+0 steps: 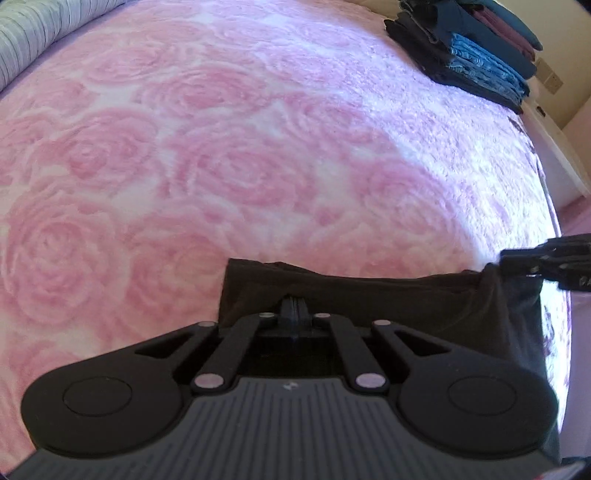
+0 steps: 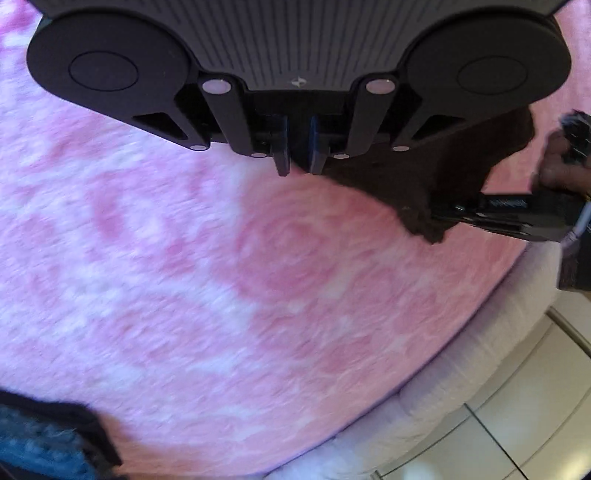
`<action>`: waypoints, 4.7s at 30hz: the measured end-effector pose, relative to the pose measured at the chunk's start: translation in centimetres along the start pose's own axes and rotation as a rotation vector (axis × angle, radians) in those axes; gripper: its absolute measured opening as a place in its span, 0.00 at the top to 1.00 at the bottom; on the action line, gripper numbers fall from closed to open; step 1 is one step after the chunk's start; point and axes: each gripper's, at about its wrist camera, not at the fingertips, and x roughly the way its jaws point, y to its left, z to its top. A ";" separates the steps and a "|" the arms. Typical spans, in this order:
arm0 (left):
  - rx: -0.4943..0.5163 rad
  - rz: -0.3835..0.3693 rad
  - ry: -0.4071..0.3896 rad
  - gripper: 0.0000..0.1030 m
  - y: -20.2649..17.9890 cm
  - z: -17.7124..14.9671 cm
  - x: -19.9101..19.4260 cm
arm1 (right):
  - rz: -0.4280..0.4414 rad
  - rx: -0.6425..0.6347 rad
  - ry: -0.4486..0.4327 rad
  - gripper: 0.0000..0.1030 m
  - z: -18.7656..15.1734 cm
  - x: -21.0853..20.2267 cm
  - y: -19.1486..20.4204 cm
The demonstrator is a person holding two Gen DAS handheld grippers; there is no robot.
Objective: Fold clothes
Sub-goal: 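Lower the folded brown sweater onto the bed and press it flat with both grippers, then open both grippers and withdraw them from the folded sweater, then grasp the folded sweater edge with the left gripper while the right gripper grasps it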
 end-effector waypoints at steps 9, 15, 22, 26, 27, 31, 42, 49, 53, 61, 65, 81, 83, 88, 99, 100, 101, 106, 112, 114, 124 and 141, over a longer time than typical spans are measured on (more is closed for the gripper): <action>0.055 0.009 0.026 0.95 -2.5 -2.1 -2.4 | 0.102 -0.079 0.051 0.75 -5.0 -5.3 3.2; -0.055 0.025 0.061 0.97 0.1 -3.4 -1.1 | 0.084 -0.042 0.207 0.75 -7.8 -2.2 4.0; -0.030 0.133 0.021 0.95 -1.3 -6.5 -7.7 | 0.114 -0.119 0.152 0.72 -8.9 -7.0 7.4; 0.017 0.147 0.074 0.93 -2.6 -11.1 -8.7 | 0.186 -0.224 0.161 0.72 -11.8 -7.4 11.6; 0.031 0.171 0.108 0.93 -2.5 -12.4 -7.9 | 0.188 -0.242 0.175 0.72 -12.7 -6.8 12.3; -0.049 0.179 0.098 0.86 0.5 -15.5 -5.8 | 0.098 -0.247 0.240 0.74 -16.4 -4.1 12.5; -0.052 0.224 0.146 0.85 -3.2 -16.9 -12.1 | -0.100 -0.161 0.197 0.61 -18.5 -9.9 14.5; -0.036 0.219 0.099 0.73 -7.5 -17.9 -19.2 | -0.145 -0.154 0.096 0.48 -18.4 -16.2 20.0; 0.010 0.241 0.084 0.67 -9.3 -18.1 -22.1 | -0.164 -0.168 0.041 0.27 -18.2 -19.4 22.2; 0.049 0.276 0.072 0.60 -10.3 -18.7 -23.8 | -0.174 -0.189 0.020 0.26 -18.3 -21.7 23.7; 0.071 0.284 0.079 0.59 -10.5 -19.1 -24.0 | -0.179 -0.187 0.013 0.24 -18.3 -21.9 23.7; 0.490 0.273 -0.116 0.23 -11.5 -22.3 -21.5 | -0.214 -0.296 0.036 0.23 -18.8 -19.4 23.9; 0.623 0.272 -0.133 0.21 -11.9 -23.3 -19.7 | -0.231 -0.379 0.041 0.23 -19.2 -17.9 24.1; 0.930 0.276 -0.145 0.21 -12.5 -25.3 -13.6 | -0.308 -0.615 0.066 0.25 -21.2 -11.4 24.4; 1.094 0.268 -0.240 0.21 -11.7 -25.3 -6.0 | -0.425 -0.961 0.038 0.33 -24.0 0.3 24.1; 1.112 0.286 -0.251 0.22 -11.6 -25.1 -5.7 | -0.435 -0.985 0.025 0.34 -24.1 0.3 23.9; 1.133 0.316 -0.259 0.23 -11.4 -24.9 -5.5 | -0.465 -1.014 0.014 0.43 -24.3 0.2 23.5; 1.253 0.379 -0.270 0.23 -9.7 -24.5 -5.1 | -0.542 -1.046 0.029 0.45 -24.3 -0.4 21.3; 1.452 0.398 -0.303 0.27 -9.0 -25.7 -4.1 | -0.590 -1.121 -0.016 0.45 -25.4 1.4 22.0; 1.405 0.416 -0.287 0.27 -7.9 -24.8 -3.8 | -0.584 -1.105 -0.026 0.45 -25.1 1.7 21.8; 1.304 0.371 -0.155 0.84 -8.6 -22.5 -4.9 | -0.476 -1.002 0.025 0.88 -22.0 -0.6 21.1; 1.206 0.411 -0.219 0.87 -12.1 -14.5 -21.9 | -0.430 -1.011 -0.010 0.91 -10.4 -15.5 26.9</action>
